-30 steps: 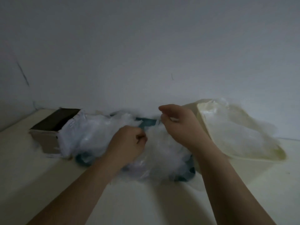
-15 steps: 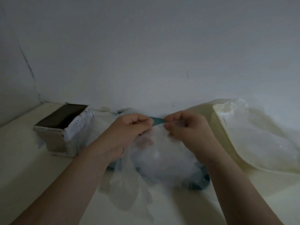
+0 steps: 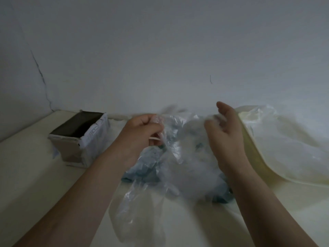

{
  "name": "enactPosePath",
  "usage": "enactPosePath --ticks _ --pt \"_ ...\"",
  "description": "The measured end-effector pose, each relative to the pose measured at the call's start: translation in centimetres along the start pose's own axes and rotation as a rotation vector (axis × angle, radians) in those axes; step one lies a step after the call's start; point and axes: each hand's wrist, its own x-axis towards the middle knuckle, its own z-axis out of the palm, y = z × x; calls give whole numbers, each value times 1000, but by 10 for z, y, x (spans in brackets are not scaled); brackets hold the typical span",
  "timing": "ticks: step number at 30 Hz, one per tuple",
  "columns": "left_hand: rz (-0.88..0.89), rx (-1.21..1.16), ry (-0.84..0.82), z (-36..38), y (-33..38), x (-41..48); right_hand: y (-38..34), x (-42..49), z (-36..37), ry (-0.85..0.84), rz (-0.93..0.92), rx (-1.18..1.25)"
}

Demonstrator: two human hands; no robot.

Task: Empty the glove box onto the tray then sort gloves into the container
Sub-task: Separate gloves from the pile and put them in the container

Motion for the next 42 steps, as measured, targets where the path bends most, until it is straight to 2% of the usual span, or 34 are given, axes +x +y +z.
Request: enactPosePath --ticks 1,3,5,6,8,11,13,15,18,21,23,24,26,28,30,32,34,36,40,42 --pt "-13 -58 10 0 2 0 -2 0 -4 -55 -88 -62" --pt "-54 -223 13 3 8 -1 -5 0 -13 -292 -278 -186" --pt "-121 -408 0 6 14 -2 -5 0 -17 -587 -352 -378" --pt "-147 -470 -4 8 15 -3 -3 -1 -16 -671 -349 -491" --pt "-182 -507 -18 13 16 -5 2 -5 -12 -664 -356 -606" --pt "-215 -482 -78 23 16 -14 9 -10 -2 -478 -452 -377" --pt "-193 -351 -90 28 17 -22 9 -12 1 -363 -436 -195" --pt "-103 -94 -47 29 16 -29 5 -12 4 -271 -391 -108" --pt "41 214 19 23 18 -40 0 -11 8 -279 -305 -10" --pt "121 394 -1 11 22 -57 -2 -13 8 -348 -297 -77" --pt "146 552 -154 3 26 -71 -4 -16 7 -386 -299 -152" --pt "135 632 -285 0 28 -79 -5 -16 7 -399 -291 -176" --pt "60 808 -554 2 29 -93 -7 -15 7 -439 -231 -181" --pt "2 1040 -741 8 22 -104 -9 -15 6 -486 -162 -147" --pt "55 1241 -818 10 5 -110 -10 -15 4 -506 -98 -85" --pt "104 1324 -802 5 -7 -108 -12 -14 2 -489 -46 -23" --pt "109 1311 -750 -1 -8 -101 -12 -11 -1 -453 -44 -24" --pt "139 1173 -667 -4 1 -94 -13 -8 -3 -424 -58 -16" --pt "238 527 -407 1 34 -79 -14 -5 -4 -415 47 140" --pt "282 448 -303 5 41 -71 -15 -5 -7 -473 97 266"
